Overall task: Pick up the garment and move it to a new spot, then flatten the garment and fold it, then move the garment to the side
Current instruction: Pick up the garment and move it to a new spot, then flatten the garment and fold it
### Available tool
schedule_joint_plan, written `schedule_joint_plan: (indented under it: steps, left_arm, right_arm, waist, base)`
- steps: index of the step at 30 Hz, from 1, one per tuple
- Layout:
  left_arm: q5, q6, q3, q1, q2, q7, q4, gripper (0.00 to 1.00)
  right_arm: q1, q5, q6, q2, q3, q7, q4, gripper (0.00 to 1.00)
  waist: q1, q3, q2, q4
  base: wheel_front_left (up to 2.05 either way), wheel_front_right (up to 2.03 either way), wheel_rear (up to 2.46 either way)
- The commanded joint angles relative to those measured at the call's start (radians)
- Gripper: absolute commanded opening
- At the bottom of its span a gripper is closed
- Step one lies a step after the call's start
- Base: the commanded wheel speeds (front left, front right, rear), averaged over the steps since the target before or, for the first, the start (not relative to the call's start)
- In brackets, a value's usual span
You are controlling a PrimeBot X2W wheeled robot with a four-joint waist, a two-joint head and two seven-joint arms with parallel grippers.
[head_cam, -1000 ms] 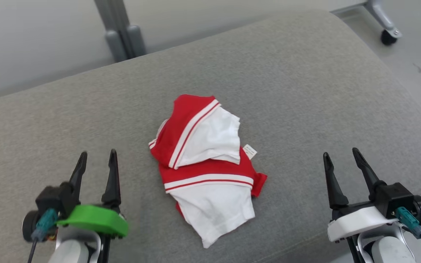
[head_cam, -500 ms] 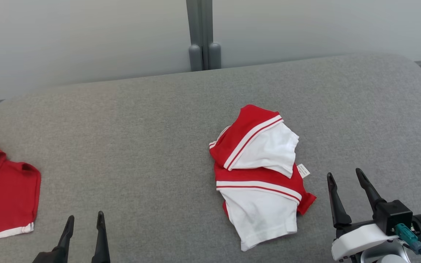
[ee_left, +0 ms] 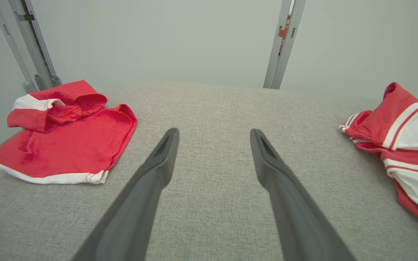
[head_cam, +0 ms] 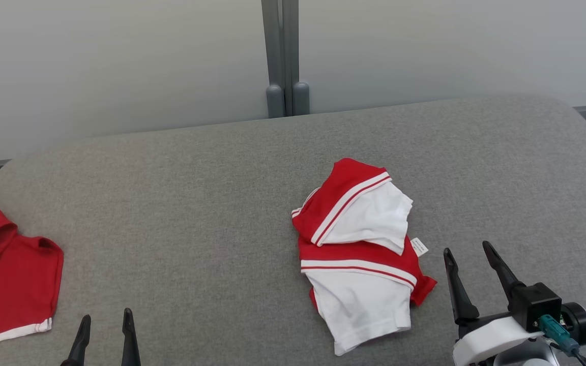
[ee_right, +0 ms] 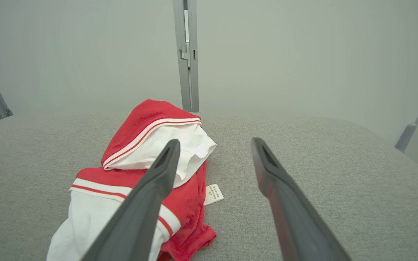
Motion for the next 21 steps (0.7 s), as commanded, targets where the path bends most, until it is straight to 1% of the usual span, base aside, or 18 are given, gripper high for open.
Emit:
schedule_joint_plan:
  steps: [1,10,16,18,21]
  left_arm:
    - [0.008,-0.004,0.007,0.004,0.0,-0.003,0.002,1.0]
    - [0.006,-0.022,0.009,-0.006,-0.006,-0.003,0.018,1.0]
    - [-0.006,-0.022,0.004,-0.022,-0.006,-0.003,0.013,1.0]
    - [-0.024,-0.023,-0.01,-0.034,-0.006,-0.003,0.008,1.0]
    - [-0.099,-0.026,-0.059,-0.05,-0.006,-0.003,0.019,1.0]
  right_arm:
    - [0.008,0.005,-0.001,-0.002,0.002,-0.003,0.002,1.0]
    - [0.002,0.011,-0.001,-0.002,0.0,-0.003,0.007,1.0]
    - [-0.004,0.014,-0.001,-0.002,0.002,-0.003,0.007,1.0]
    - [-0.008,0.013,-0.001,-0.002,0.004,-0.003,0.006,1.0]
    - [-0.016,0.013,-0.001,-0.002,0.008,-0.003,0.004,1.0]
  waist:
    - [0.0,-0.001,0.0,-0.002]
    - [0.0,-0.001,0.0,-0.004]
    - [0.0,-0.001,0.0,-0.005]
    - [0.0,0.001,0.0,-0.008]
    - [0.0,0.006,0.0,-0.018]
  base:
    - [0.0,0.0,0.0]
    - [0.0,0.0,0.0]
    - [0.0,0.0,0.0]
    - [0.0,0.0,0.0]
    - [0.0,0.0,0.0]
